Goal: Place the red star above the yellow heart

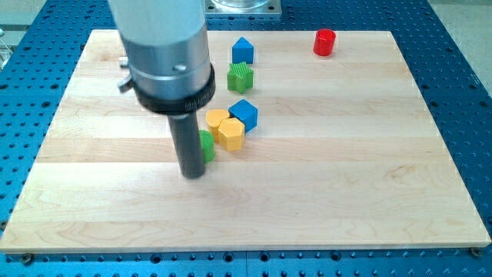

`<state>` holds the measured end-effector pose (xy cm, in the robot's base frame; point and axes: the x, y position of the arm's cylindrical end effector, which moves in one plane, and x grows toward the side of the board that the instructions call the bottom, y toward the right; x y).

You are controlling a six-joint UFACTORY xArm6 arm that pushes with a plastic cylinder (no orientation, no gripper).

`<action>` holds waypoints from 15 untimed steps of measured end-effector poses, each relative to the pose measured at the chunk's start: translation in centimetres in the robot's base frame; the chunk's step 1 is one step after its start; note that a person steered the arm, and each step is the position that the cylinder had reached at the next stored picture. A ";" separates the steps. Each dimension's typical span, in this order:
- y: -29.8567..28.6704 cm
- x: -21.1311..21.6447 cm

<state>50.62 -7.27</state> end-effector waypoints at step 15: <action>-16.3 -18.7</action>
<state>31.92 -23.53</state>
